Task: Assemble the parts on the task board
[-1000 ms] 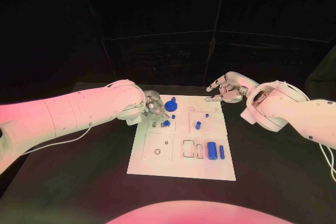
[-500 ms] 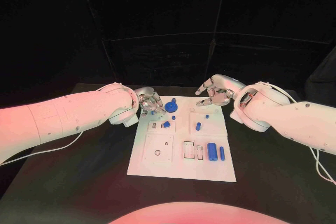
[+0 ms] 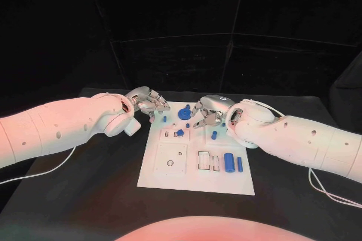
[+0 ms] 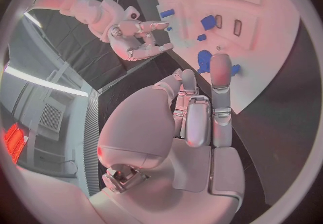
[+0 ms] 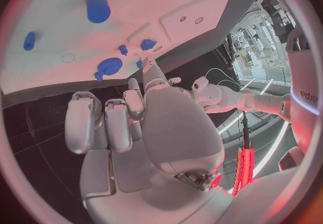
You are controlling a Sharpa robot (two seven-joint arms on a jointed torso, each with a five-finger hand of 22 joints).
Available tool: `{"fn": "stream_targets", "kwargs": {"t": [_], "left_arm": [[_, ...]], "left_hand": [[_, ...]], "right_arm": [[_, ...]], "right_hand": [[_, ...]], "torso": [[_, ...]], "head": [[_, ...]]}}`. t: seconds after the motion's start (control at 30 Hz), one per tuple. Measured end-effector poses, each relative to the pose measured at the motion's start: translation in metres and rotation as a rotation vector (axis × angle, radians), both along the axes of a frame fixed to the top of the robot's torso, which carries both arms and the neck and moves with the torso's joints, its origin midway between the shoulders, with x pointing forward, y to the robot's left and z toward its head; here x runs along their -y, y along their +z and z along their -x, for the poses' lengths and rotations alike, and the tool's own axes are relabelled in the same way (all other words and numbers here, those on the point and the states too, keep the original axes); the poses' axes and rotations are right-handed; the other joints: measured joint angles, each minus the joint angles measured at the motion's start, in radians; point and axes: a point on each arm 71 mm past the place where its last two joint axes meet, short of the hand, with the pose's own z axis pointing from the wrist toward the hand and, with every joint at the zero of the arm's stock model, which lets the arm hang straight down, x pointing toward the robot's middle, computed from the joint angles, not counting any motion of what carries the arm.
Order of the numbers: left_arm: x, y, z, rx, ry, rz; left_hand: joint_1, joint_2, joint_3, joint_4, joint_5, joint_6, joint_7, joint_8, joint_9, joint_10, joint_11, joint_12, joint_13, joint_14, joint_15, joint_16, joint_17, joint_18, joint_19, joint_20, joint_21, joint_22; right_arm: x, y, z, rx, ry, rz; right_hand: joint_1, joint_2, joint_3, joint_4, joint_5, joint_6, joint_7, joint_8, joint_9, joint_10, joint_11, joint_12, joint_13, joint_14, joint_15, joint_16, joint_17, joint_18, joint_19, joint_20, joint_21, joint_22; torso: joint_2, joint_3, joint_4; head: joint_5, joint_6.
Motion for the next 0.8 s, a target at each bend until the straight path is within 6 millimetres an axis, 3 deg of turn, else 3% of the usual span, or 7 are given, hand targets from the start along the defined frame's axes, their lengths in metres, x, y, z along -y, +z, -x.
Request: {"fn": "stream_targets", "kwargs": {"t": [0.07,0.3,0.53,0.8], "left_arm": [[0.0,0.002,0.004,0.004,-0.003,0.059],[-0.004,0.008,0.01,0.027,-0.004,0.187],[-0.01,0.011,0.012,0.041,0.016,0.258],[-0.012,0.014,0.014,0.054,0.025,0.297]], "left_hand": [[-0.014,-0.014,0.05,-0.006,0.0,-0.005,0.01,-0.018,-0.022,-0.024,0.009,-0.006,-0.012,-0.021,0.016,-0.039,-0.046,0.0,-0.029,0.008,-0.051,-0.048],[-0.047,-0.047,0.138,-0.019,0.0,0.002,0.023,-0.046,-0.068,-0.046,0.025,-0.016,-0.047,-0.065,0.028,-0.101,-0.127,0.0,-0.046,0.024,-0.083,-0.07],[-0.053,-0.053,0.195,-0.044,0.0,0.002,0.031,-0.058,-0.091,-0.061,0.032,-0.02,-0.07,-0.086,0.035,-0.131,-0.172,0.0,-0.051,0.03,-0.099,-0.08],[-0.058,-0.058,0.215,-0.054,0.0,0.0,0.033,-0.058,-0.099,-0.061,0.032,-0.02,-0.079,-0.09,0.032,-0.133,-0.18,0.0,-0.051,0.03,-0.104,-0.082]], "right_arm": [[-0.005,-0.003,0.0,-0.002,0.009,0.013],[-0.022,-0.011,0.0,-0.014,0.042,0.042],[-0.034,-0.018,-0.001,-0.034,0.065,0.056],[-0.041,-0.024,-0.002,-0.054,0.078,0.069]], "right_hand": [[0.0,0.0,0.0,0.0,-0.006,0.0,0.0,-0.008,-0.001,0.0,0.0,0.0,0.006,0.0,0.0,0.0,0.0,0.0,0.0,0.0,0.0,0.002],[0.0,0.0,0.0,0.0,-0.006,-0.006,0.005,-0.015,-0.002,0.004,0.004,0.007,0.006,0.0,0.0,0.004,0.0,0.0,0.0,0.0,0.0,0.003],[0.0,0.0,0.003,-0.003,-0.006,-0.009,0.009,-0.024,-0.002,0.004,0.004,0.011,0.007,0.0,0.0,0.008,0.0,0.0,0.0,0.0,0.0,0.008],[0.0,0.0,0.006,-0.006,-0.006,-0.017,0.009,-0.031,-0.002,0.007,0.008,0.016,0.014,0.0,0.0,0.013,0.0,0.0,0.0,0.0,0.004,0.013]], "torso": [[0.001,-0.001,-0.0003],[0.003,-0.0036,0.0012],[0.003,-0.004,0.002],[0.005,-0.0036,0.0018]], "head": [[0.001,-0.001],[0.001,0.0],[0.003,-0.002],[0.007,-0.005]]}}
